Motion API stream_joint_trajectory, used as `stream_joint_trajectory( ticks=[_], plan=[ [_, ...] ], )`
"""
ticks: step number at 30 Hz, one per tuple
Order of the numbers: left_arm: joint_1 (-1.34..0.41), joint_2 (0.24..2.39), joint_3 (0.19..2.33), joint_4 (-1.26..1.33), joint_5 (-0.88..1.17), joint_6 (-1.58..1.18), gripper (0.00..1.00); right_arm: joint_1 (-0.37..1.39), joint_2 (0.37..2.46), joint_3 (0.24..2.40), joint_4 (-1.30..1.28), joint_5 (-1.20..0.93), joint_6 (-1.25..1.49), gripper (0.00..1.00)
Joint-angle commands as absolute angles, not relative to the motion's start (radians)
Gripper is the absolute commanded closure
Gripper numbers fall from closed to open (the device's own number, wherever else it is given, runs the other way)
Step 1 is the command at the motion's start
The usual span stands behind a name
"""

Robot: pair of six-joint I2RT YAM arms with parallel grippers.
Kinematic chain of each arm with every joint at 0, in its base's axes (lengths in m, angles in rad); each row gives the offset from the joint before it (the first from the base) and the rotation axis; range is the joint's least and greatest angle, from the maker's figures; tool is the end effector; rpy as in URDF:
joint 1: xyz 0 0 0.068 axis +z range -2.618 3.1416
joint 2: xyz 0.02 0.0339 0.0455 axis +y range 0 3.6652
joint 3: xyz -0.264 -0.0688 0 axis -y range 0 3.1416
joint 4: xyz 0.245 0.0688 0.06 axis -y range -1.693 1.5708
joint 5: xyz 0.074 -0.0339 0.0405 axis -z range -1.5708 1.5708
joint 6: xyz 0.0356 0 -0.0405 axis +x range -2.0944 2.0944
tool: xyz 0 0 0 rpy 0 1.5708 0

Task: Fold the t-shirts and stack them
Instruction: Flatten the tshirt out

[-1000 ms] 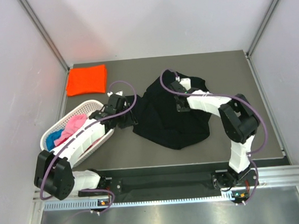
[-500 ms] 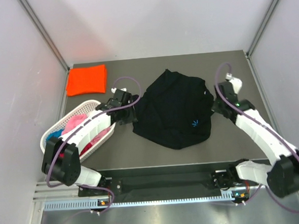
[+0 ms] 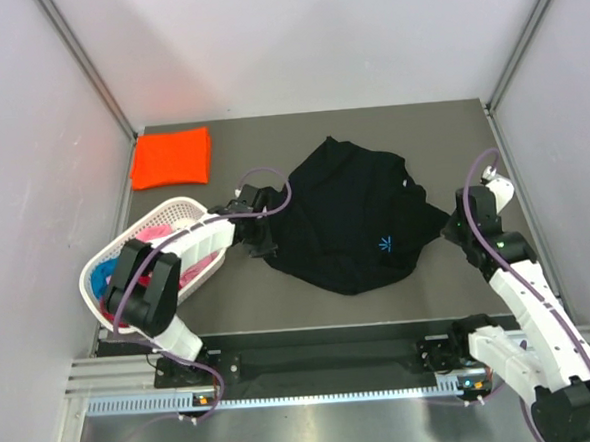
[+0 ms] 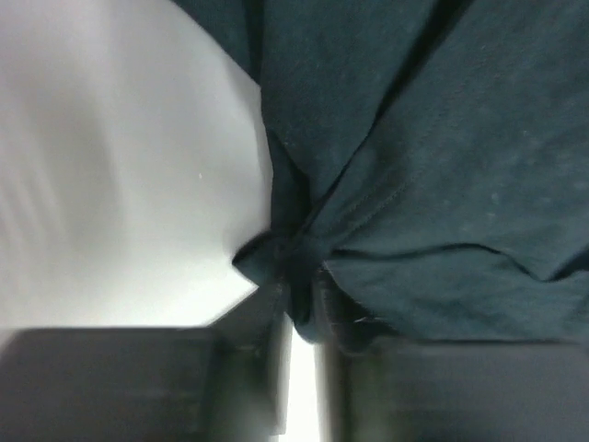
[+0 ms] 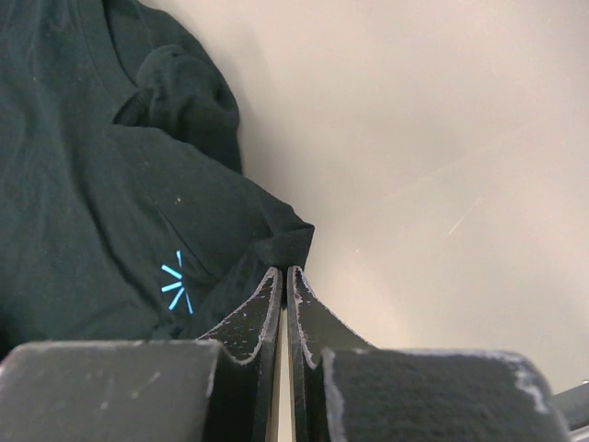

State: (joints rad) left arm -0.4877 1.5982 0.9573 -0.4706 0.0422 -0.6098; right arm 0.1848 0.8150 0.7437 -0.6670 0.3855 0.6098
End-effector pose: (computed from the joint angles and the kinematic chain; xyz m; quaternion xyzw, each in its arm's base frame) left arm 0.2714 -0.1457 0.1808 -0.0546 0.9720 -0.1362 0.1835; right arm 0.1663 0.0175 0.2760 0.2650 0.8611 -0.0080 0.4337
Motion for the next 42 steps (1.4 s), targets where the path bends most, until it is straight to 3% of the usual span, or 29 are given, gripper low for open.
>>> stream_joint_trajectory(
  ticks=[1, 3, 8, 9, 11, 12, 16, 19, 22, 26, 31, 39, 41, 42],
  plan=[
    [-0.492, 1.649, 1.006, -0.429, 0.075, -0.621, 0.87, 0.164, 0.825, 0.770, -0.641, 0.339, 0.626, 1.00],
    [-0.491, 1.672, 1.098, -0.457, 0.063, -0.618, 1.00, 0.158, 0.857, 0.790, -0.591, 0.336, 0.630, 1.00],
    [-0.479, 1.749, 1.489, -0.552, -0.113, -0.594, 1.00, 0.048, 1.082, 1.027, -0.450, 0.262, 0.643, 1.00],
    [-0.473, 1.794, 1.685, -0.602, -0.141, -0.589, 1.00, 0.031, 1.132, 1.092, -0.430, 0.247, 0.637, 1.00],
    [-0.457, 1.844, 1.910, -0.668, -0.162, -0.586, 1.00, 0.008, 1.300, 1.340, -0.454, 0.216, 0.609, 1.00],
    [-0.453, 1.894, 2.130, -0.725, -0.198, -0.584, 1.00, -0.029, 1.355, 1.538, -0.532, 0.210, 0.585, 1.00],
    [-0.417, 1.925, 2.471, -0.764, -0.229, -0.591, 1.00, -0.153, 1.488, 1.863, -0.632, 0.088, 0.558, 1.00],
    [-0.408, 1.797, 2.334, -0.689, -0.209, -0.598, 1.00, -0.221, 1.454, 1.950, -0.673, 0.072, 0.535, 1.00],
    [-0.408, 1.605, 2.007, -0.576, -0.149, -0.610, 1.00, -0.262, 1.355, 1.864, -0.724, 0.080, 0.494, 1.00],
    [-0.410, 1.314, 1.493, -0.487, -0.085, -0.667, 1.00, -0.270, 1.143, 1.502, -0.741, 0.083, 0.463, 1.00],
    [-0.411, 1.105, 1.032, -0.469, 0.050, -0.719, 1.00, -0.273, 0.848, 1.154, -0.787, 0.155, 0.460, 1.00],
    [-0.474, 0.930, 0.632, -0.405, 0.167, -0.810, 1.00, -0.273, 0.641, 0.819, -0.799, 0.147, 0.514, 1.00],
    [-0.497, 0.907, 0.574, -0.411, 0.146, -0.815, 0.95, -0.273, 0.629, 0.792, -0.811, 0.133, 0.522, 1.00],
    [-0.512, 0.901, 0.568, -0.443, 0.099, -0.813, 0.83, -0.273, 0.618, 0.779, -0.813, 0.105, 0.520, 1.00]
  ],
)
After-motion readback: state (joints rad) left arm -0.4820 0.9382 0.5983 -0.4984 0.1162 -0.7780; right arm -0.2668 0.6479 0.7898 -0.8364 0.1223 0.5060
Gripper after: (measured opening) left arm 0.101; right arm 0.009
